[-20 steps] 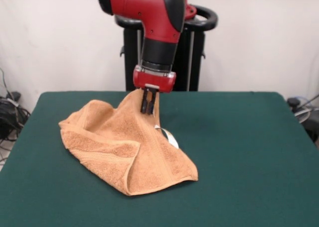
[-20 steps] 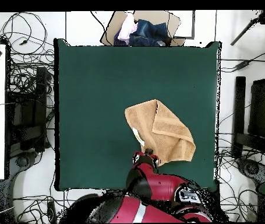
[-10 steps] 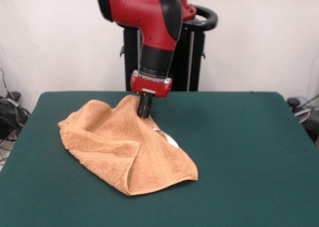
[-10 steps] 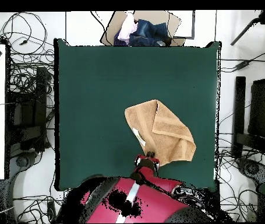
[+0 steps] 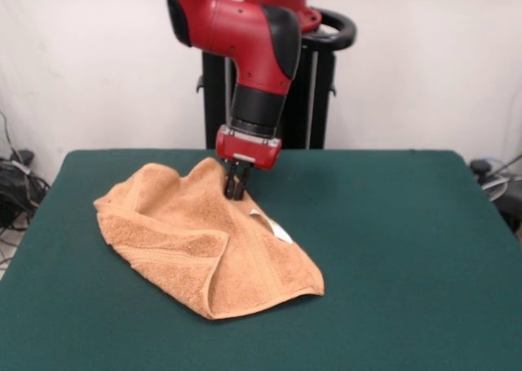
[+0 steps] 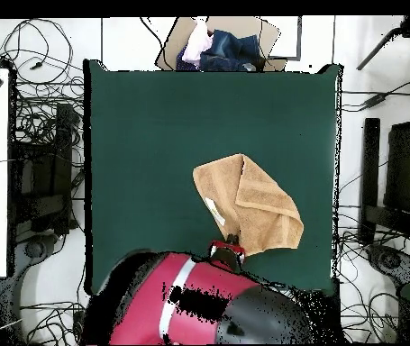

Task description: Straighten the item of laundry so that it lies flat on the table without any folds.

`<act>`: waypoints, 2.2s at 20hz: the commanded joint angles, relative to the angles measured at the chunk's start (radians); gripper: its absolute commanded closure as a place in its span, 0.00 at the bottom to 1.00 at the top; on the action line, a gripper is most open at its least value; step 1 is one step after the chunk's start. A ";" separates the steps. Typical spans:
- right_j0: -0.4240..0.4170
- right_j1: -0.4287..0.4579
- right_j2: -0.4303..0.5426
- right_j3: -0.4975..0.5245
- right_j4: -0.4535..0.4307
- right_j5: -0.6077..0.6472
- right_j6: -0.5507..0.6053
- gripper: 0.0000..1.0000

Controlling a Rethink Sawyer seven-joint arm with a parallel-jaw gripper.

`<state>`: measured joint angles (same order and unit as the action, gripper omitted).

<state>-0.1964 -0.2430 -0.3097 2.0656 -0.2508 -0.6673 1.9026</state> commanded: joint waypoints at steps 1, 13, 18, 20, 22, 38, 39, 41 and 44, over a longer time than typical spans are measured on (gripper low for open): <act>0.047 0.231 0.056 -0.193 0.224 -0.043 0.160 1.00; 0.014 0.172 0.140 -0.156 0.177 0.065 0.184 1.00; -0.022 0.103 0.201 -0.099 0.110 0.140 0.200 1.00; -0.036 0.079 0.228 -0.077 0.091 0.157 0.204 1.00; -0.046 0.056 0.255 -0.056 0.074 0.171 0.208 1.00; 0.039 -0.011 0.337 0.012 0.218 0.232 0.276 1.00; 0.042 -0.020 0.344 0.018 0.227 0.240 0.279 1.00; 0.046 -0.037 0.359 0.030 0.244 0.255 0.284 1.00; 0.041 -0.064 0.386 0.048 0.254 0.278 0.287 1.00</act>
<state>-0.1950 -0.3331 -0.1906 2.1187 -0.0766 -0.5126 1.9026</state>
